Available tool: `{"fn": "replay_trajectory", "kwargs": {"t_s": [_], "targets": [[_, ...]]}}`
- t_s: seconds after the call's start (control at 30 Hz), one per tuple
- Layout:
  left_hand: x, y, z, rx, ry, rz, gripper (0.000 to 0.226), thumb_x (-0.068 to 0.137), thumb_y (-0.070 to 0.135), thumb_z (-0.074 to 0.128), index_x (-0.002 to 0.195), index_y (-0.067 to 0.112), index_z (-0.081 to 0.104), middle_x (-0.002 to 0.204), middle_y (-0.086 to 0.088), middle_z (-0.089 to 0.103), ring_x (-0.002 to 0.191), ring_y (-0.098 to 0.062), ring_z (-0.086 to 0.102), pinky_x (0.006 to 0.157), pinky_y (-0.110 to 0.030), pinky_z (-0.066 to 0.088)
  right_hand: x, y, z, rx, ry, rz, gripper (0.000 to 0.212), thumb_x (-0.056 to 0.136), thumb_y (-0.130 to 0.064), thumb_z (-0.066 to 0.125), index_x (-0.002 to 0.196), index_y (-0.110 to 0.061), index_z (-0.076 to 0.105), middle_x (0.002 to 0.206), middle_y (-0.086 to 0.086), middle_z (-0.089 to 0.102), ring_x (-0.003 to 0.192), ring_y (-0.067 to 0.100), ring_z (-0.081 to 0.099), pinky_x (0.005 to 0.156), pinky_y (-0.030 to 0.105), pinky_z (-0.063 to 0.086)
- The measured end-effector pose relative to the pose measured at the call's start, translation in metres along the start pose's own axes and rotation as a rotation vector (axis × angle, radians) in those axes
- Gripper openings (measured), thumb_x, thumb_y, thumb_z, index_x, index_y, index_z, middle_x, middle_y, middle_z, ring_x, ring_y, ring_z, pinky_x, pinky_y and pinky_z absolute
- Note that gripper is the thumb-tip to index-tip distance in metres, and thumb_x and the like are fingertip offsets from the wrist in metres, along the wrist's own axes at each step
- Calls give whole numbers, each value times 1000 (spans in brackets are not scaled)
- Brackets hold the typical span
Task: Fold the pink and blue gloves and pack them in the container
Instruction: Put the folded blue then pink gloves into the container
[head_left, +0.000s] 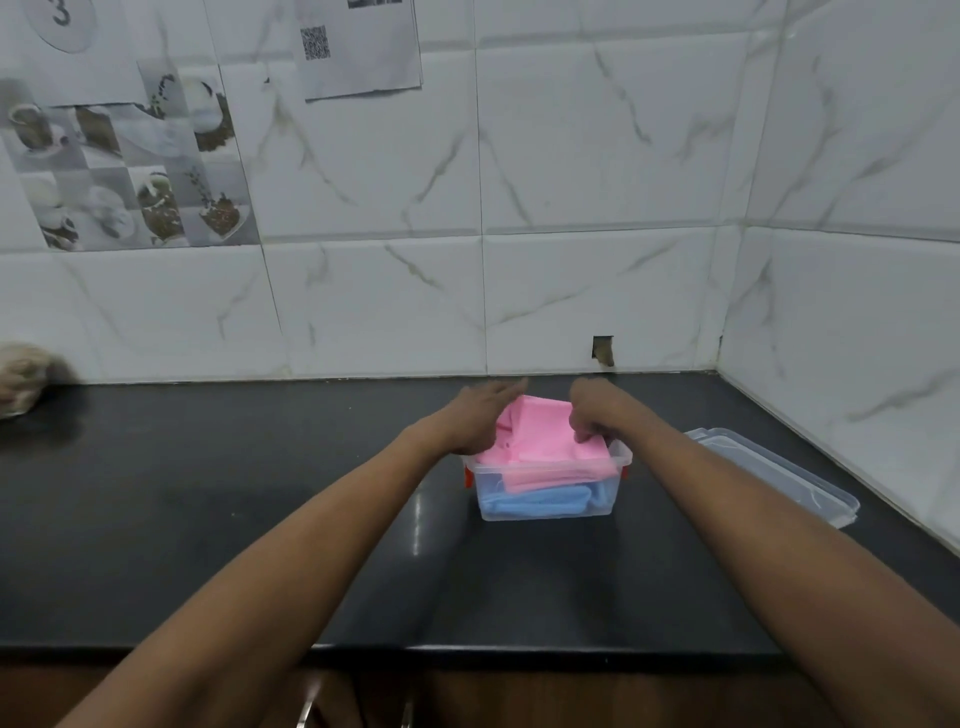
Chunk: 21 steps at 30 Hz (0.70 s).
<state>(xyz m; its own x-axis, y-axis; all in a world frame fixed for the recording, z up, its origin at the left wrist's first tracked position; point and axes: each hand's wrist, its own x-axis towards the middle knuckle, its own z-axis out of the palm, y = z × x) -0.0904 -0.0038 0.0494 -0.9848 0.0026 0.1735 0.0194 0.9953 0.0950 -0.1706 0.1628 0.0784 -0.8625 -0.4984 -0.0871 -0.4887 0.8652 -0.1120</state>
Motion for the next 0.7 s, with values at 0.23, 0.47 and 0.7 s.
{"fn": "replay_trajectory", "kwargs": {"t_s": [0.23,0.47,0.7], "targets": [[3,12,15,29,211,74,23,84,5,53,99,9,70,103,-9,70,98,-27,61,79,-34,46,-15,13,-9,250,-43,16,48,82,5,67,126,2,47,103,21,63,71,27,61,52,30,51],[1,4,19,-155,253,101,44,99,15,46,143,11,42,132,-12,50,109,-24,56,94,-34,47,-21,8,7,-59,59,-68,41,84,-4,65,123,-5,52,120,15,60,86,23,58,62,29,45],[-6,-12,20,-545,63,-303,38,95,32,56,133,25,56,123,-2,61,107,-25,64,83,-40,59,-15,9,22,-140,104,-100,77,85,4,58,149,1,15,118,22,59,90,30,61,65,33,46]]}}
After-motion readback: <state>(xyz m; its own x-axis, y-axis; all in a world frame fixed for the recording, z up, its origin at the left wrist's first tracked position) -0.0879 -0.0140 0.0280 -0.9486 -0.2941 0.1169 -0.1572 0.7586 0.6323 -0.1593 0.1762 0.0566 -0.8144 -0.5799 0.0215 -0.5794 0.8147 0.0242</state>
